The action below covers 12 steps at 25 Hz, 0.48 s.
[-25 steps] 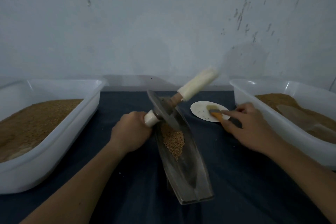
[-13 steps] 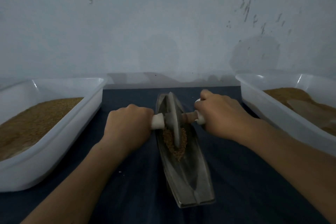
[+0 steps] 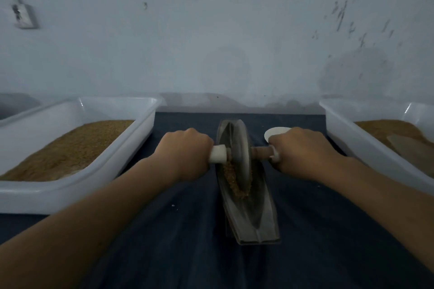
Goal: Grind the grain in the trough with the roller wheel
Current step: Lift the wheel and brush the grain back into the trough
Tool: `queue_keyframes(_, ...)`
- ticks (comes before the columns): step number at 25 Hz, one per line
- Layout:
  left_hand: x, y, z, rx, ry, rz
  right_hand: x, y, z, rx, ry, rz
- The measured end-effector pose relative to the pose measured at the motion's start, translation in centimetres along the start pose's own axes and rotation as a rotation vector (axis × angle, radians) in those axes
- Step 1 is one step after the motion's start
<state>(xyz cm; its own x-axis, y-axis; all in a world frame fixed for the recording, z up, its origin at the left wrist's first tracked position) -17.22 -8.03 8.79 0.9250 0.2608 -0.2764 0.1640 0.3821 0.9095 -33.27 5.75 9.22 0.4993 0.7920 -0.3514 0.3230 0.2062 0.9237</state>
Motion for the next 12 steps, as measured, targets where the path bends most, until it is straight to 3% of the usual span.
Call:
queue_keyframes(3,-0.5,-0.4,-0.2,-0.053,-0.009,-0.027,0.0,-0.6,0.1,0.041,0.032,-0.081)
queue_keyframes(7,-2.8,-0.1,0.9,-0.097,0.108,-0.046,-3.5,-1.1,0.9,-0.054,-0.029,-0.012)
queue_keyframes(10,-3.0,1.2,0.0,-0.165,0.047,-0.066,-2.9,-1.8,-0.2,-0.1,-0.08,0.054)
queue_keyframes(12,-1.4,1.5,-0.7,-0.173,-0.007,-0.089,-0.6,-1.5,-1.1,-0.054,-0.031,0.006)
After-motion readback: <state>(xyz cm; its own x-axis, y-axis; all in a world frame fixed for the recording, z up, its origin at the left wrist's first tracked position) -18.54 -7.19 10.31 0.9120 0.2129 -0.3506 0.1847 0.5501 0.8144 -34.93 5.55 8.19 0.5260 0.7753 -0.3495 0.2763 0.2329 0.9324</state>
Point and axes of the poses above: each hand's wrist, its own x-axis away from the middle knuckle, its own y-axis out of the back of the hand, z = x × y, the point moved 9 cm from there along -x, towards the middle knuckle, and after that the axes turned 11 degrees about -y, right-handed, at the moved point
